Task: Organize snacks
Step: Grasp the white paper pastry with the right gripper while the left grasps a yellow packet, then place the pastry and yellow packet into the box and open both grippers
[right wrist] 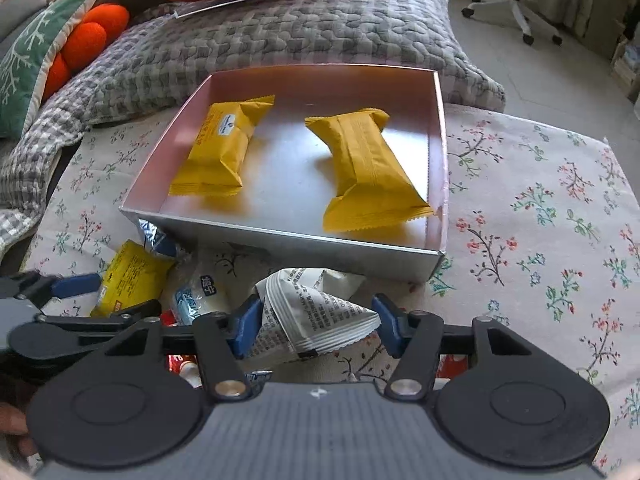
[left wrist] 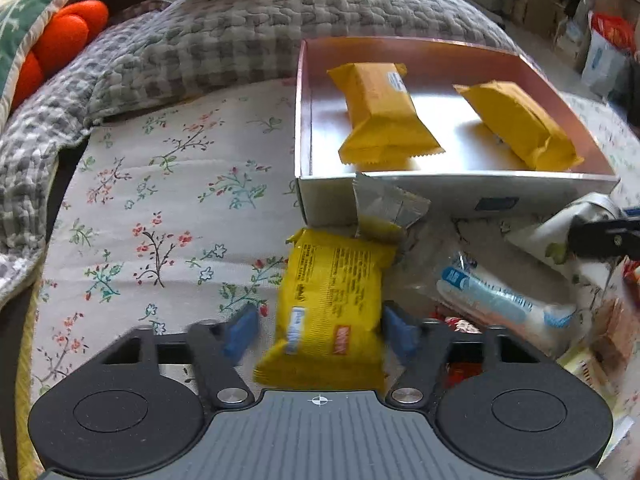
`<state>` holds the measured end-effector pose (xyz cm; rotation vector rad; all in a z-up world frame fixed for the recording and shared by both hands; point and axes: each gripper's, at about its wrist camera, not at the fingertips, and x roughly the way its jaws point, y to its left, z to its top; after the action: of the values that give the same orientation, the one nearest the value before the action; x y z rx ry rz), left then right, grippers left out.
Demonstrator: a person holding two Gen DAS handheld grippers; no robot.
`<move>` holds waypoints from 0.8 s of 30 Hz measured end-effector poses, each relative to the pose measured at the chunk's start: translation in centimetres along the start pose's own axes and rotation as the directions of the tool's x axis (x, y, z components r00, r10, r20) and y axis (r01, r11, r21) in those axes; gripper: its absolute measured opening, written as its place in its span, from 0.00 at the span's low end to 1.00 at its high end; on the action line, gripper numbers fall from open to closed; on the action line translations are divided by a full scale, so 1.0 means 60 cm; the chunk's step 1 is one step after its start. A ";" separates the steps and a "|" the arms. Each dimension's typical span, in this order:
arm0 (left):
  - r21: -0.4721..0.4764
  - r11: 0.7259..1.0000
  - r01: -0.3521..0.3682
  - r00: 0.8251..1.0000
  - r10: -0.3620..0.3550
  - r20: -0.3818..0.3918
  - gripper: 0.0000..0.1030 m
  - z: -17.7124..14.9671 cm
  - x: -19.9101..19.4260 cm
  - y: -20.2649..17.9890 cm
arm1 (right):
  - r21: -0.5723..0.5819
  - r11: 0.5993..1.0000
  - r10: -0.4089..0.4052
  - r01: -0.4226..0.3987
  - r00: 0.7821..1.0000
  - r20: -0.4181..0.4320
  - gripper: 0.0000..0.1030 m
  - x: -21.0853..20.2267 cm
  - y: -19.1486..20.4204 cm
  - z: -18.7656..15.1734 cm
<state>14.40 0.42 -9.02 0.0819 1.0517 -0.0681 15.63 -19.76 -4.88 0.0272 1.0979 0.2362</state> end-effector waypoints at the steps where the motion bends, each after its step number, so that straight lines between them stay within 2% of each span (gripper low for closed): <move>1: -0.015 1.000 -0.003 1.000 0.003 -0.001 0.47 0.001 -0.002 0.004 | 0.008 1.000 0.003 -0.003 1.000 0.003 0.53 -0.002 -0.002 0.000; 5: -0.037 0.999 -0.017 1.000 0.017 0.004 0.46 0.004 -0.009 0.015 | 0.037 0.999 0.033 -0.034 0.999 0.025 0.53 -0.018 -0.007 0.003; 8: -0.078 0.997 0.012 1.000 -0.011 0.017 0.46 0.008 -0.025 0.026 | 0.054 0.997 0.053 -0.056 0.998 0.045 0.53 -0.030 -0.011 0.006; 11: -0.117 0.992 0.050 0.997 -0.043 0.057 0.46 0.016 -0.052 0.038 | 0.083 0.994 0.068 -0.074 0.995 0.073 0.53 -0.044 -0.021 0.009; 13: -0.138 0.989 0.049 0.994 -0.035 0.101 0.46 0.022 -0.073 0.043 | 0.104 0.991 0.076 -0.086 0.992 0.098 0.53 -0.054 -0.030 0.012; 18: -0.192 0.976 0.101 0.977 -0.061 0.203 0.46 0.040 -0.097 0.042 | 0.173 0.980 0.070 -0.097 0.986 0.154 0.53 -0.068 -0.059 0.017; 21: -0.170 0.981 0.098 0.974 -0.060 0.218 0.46 0.050 -0.092 0.025 | 0.225 0.970 0.051 -0.089 0.984 0.169 0.53 -0.062 -0.071 0.021; 24: -0.184 0.974 0.135 0.970 -0.092 0.225 0.46 0.067 -0.085 0.018 | 0.252 0.965 0.033 -0.079 0.982 0.184 0.53 -0.057 -0.076 0.024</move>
<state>15.44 1.18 -2.57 -0.1643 0.8403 -0.0745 16.25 -24.74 -1.84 0.3076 0.9434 0.1370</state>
